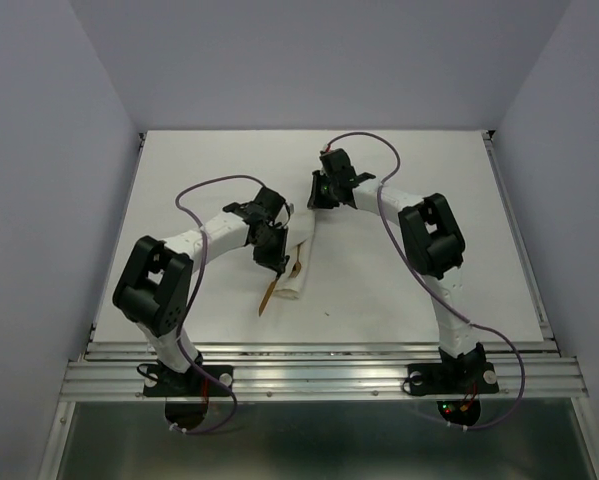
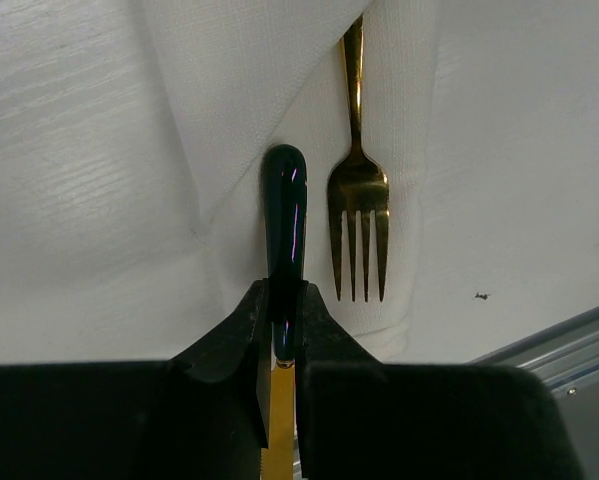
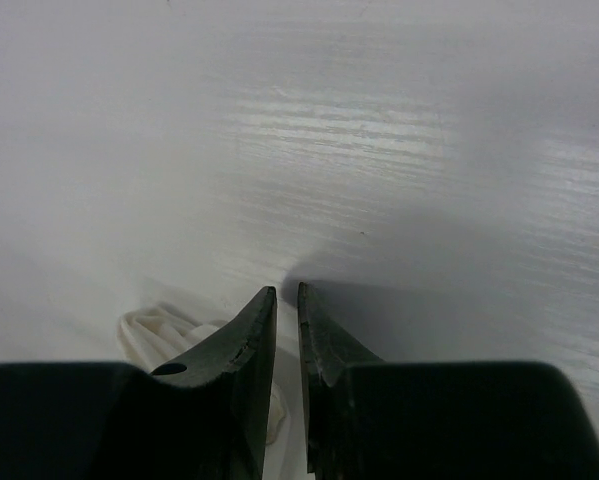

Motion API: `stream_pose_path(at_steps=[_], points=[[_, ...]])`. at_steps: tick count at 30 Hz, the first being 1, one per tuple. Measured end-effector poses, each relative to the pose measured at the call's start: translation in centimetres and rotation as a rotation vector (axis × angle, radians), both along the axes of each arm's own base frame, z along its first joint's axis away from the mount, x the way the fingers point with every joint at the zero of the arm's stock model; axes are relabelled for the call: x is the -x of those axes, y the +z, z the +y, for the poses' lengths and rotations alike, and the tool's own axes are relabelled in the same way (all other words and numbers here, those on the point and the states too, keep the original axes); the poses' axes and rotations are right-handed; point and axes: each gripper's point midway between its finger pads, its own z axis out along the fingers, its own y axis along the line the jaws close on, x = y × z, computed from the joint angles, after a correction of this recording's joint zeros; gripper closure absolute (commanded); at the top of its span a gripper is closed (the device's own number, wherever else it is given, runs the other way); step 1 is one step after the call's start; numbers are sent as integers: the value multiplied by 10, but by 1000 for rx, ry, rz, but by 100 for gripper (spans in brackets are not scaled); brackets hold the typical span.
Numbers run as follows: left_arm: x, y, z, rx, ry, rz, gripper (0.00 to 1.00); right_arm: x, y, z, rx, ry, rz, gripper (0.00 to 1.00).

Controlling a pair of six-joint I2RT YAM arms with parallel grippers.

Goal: Fold the napkin into a case and place the utensils inside
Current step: Stuff the knife into the folded napkin.

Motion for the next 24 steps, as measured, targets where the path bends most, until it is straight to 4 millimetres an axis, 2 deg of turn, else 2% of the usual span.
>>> stream_pose_path(at_steps=[5,14,24], points=[[-11,1,-7,7,13,-10,100,3,-1,5,-20,17,16,80],[-34,-8,-19,1,62,-8,100,8,-5,13,-77,33,30,81],[-55,5,-24,-1,98,-67,100,21,-4,14,-132,36,39,81]])
